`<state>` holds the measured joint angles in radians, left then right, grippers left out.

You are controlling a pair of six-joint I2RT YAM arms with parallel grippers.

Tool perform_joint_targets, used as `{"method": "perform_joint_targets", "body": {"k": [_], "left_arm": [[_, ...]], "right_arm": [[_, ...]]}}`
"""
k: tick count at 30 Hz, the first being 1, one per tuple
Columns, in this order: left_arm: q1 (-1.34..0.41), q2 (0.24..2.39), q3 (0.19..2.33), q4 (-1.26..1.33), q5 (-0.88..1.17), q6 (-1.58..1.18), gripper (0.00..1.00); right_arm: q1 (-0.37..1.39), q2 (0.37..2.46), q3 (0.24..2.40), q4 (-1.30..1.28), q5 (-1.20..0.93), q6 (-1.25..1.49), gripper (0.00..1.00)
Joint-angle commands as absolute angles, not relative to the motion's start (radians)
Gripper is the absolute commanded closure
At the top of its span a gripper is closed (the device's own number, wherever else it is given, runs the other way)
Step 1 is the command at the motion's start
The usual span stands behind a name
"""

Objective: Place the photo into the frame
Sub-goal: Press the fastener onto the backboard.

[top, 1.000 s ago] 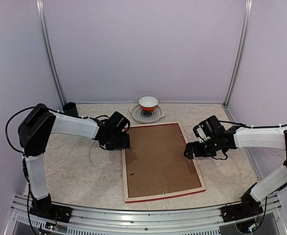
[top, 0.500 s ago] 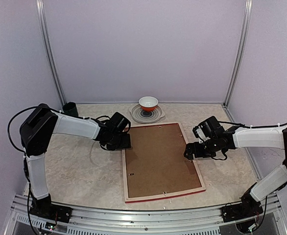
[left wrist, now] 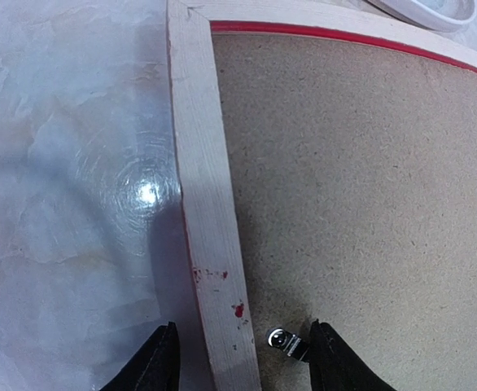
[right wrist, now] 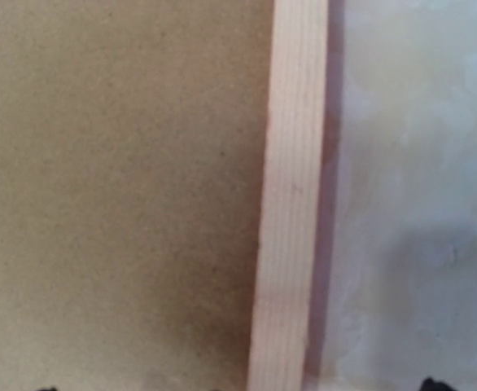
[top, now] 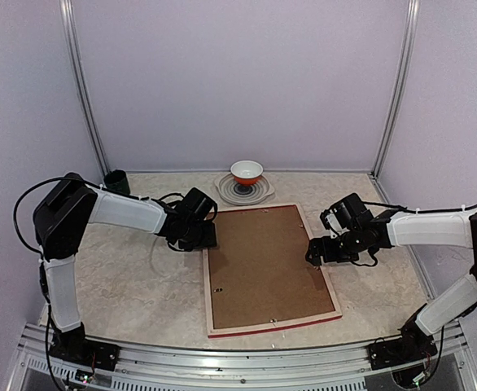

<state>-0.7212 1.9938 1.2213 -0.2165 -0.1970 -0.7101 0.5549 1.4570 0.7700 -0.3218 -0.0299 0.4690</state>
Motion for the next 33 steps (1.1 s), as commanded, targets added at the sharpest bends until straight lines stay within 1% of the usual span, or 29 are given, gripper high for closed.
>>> {"method": "perform_joint_targets", "body": {"k": [1,8,15,22,24,29,31,33], "left_arm": [[-0.721,2.022,1.179,-0.254,-0.195,-0.709,0.49],[-0.721,2.013,1.169,-0.253,-0.203,-0.710,0.55],[-0.721,2.007,1.164,-0.250,-0.207,-0.715,0.67],[-0.719,2.009,1.164,-0.248,-0.209,-0.713,0.68],[-0.718,2.008,1.164,-0.247,-0.208,-0.712,0.72],[-0.716,2.004,1.164,-0.252,-0.210,-0.709,0.74],[-0.715,2.003,1.164,-0.253,-0.213,-0.709,0.81],[-0.714,2.001,1.161,-0.252,-0.215,-0.709,0.86]], "right_arm": [[0.548,1.461,0.763,-0.306,-0.031,0.468,0.04],[0.548,1.457,0.760,-0.304,-0.026,0.469,0.04],[0.548,1.457,0.757,-0.301,-0.026,0.474,0.04],[0.548,1.458,0.758,-0.298,-0.026,0.473,0.04],[0.548,1.459,0.756,-0.298,-0.029,0.474,0.04],[0.548,1.463,0.754,-0.294,-0.031,0.473,0.04],[0.548,1.466,0.751,-0.289,-0.035,0.475,0.04],[0.548,1.468,0.747,-0.286,-0.036,0.475,0.04]]}}
